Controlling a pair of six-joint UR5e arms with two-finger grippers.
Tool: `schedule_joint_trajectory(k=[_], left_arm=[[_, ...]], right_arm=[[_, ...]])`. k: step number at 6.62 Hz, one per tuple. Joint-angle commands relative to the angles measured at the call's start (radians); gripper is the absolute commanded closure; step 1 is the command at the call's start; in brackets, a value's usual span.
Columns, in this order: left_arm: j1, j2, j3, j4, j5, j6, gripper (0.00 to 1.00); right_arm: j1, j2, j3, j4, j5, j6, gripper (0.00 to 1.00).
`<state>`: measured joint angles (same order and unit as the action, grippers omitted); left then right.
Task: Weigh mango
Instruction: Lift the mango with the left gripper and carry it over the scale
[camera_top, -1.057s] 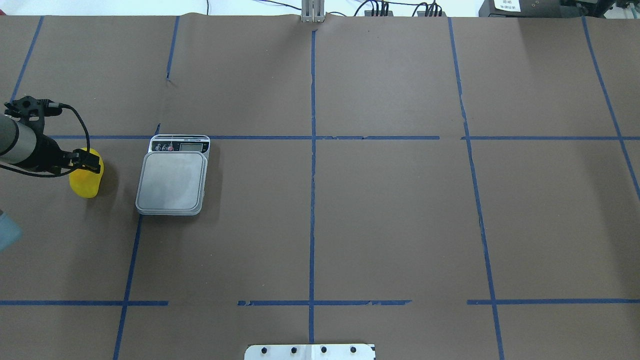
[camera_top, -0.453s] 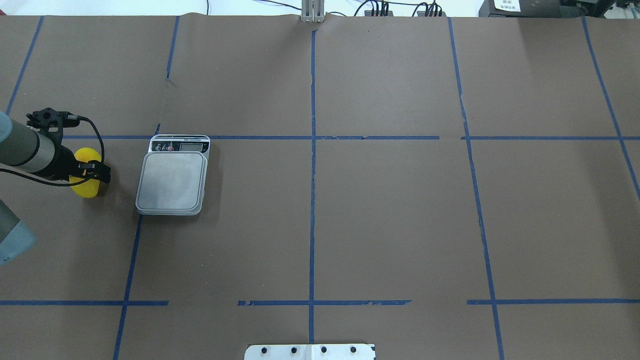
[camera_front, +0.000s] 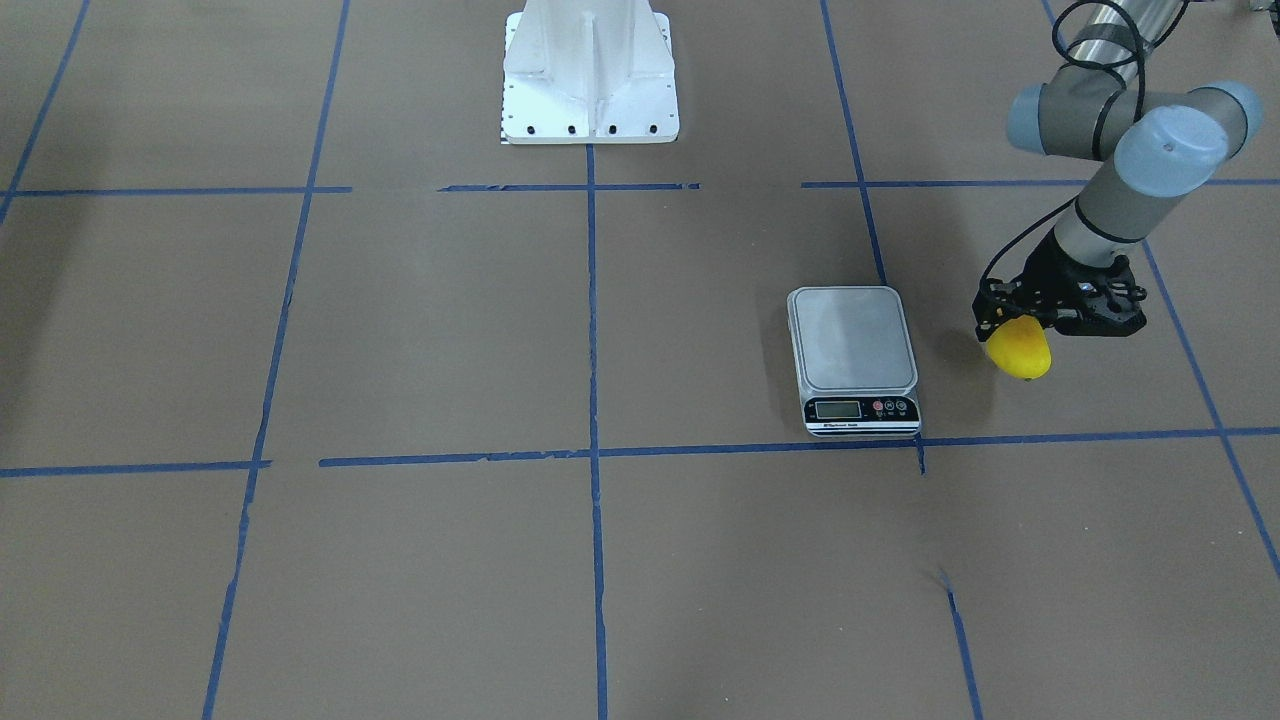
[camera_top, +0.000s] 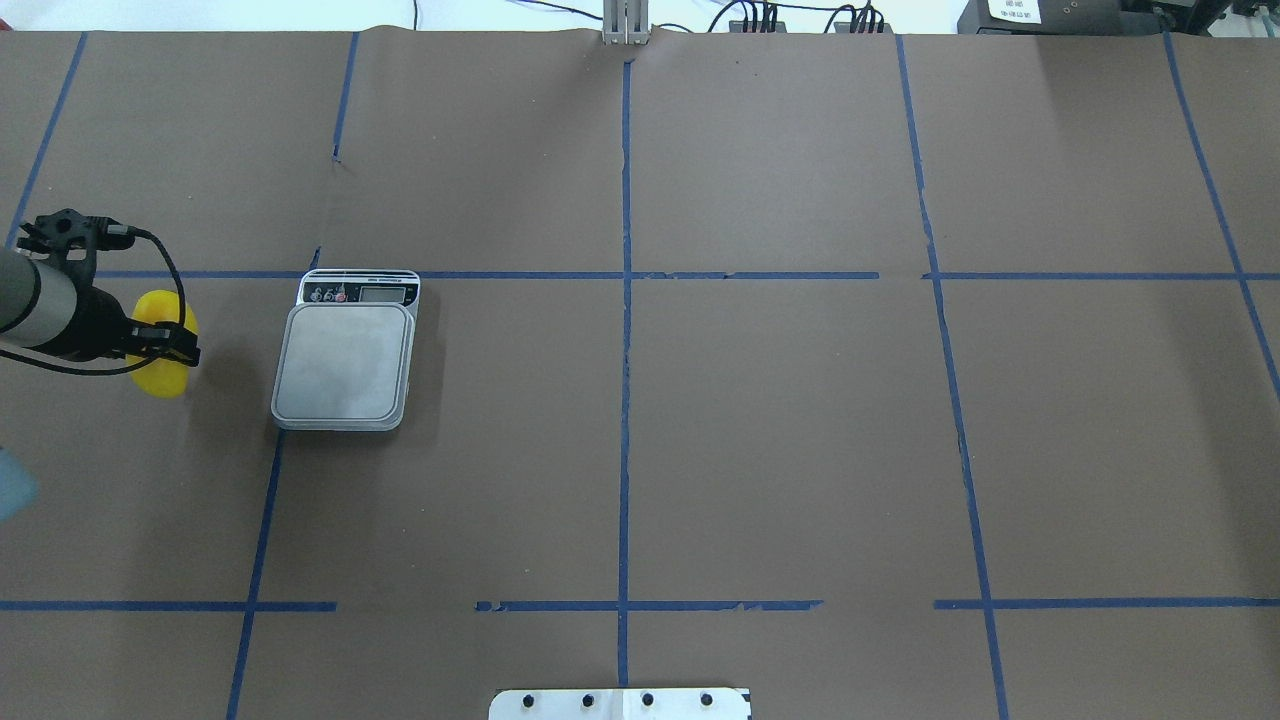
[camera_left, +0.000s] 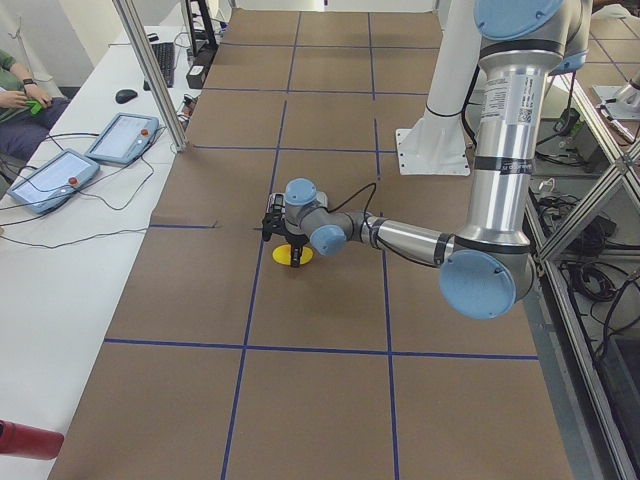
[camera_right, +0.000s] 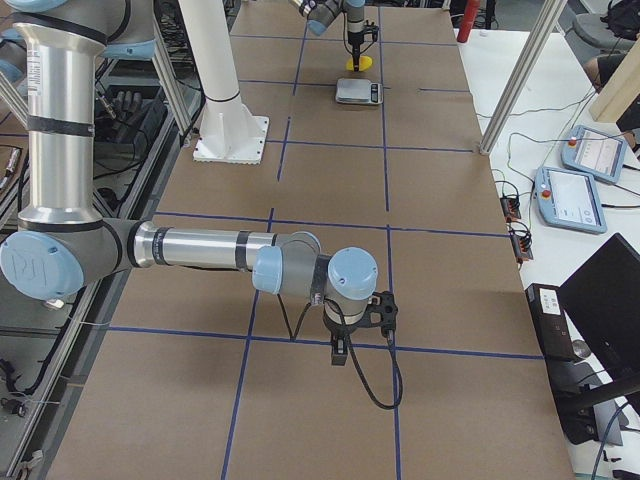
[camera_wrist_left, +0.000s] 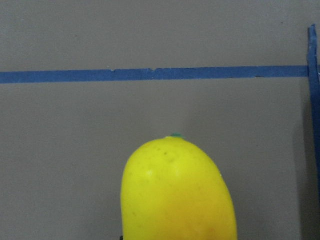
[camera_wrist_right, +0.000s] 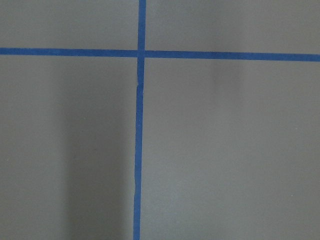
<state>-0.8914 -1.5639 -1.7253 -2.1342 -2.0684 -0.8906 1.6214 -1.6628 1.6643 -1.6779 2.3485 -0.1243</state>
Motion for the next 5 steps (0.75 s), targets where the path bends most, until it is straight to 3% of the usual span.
schedule_joint_trajectory(k=[1, 3, 5], left_arm=[[-0.075, 0.09, -0.152, 0.043, -0.04, 0.033, 1.0], [-0.19, 0.062, -0.248, 0.257, -0.064, 0.125, 1.0], [-0.185, -0.058, -0.266, 0.393, -0.065, 0.101, 1.0]], right_arm=[[0.0, 0.0, 0.0, 0.0, 0.0, 0.0, 0.0], [0.0, 0.0, 0.0, 0.0, 0.0, 0.0, 0.0], [0.0, 0.0, 0.0, 0.0, 0.0, 0.0, 0.0]])
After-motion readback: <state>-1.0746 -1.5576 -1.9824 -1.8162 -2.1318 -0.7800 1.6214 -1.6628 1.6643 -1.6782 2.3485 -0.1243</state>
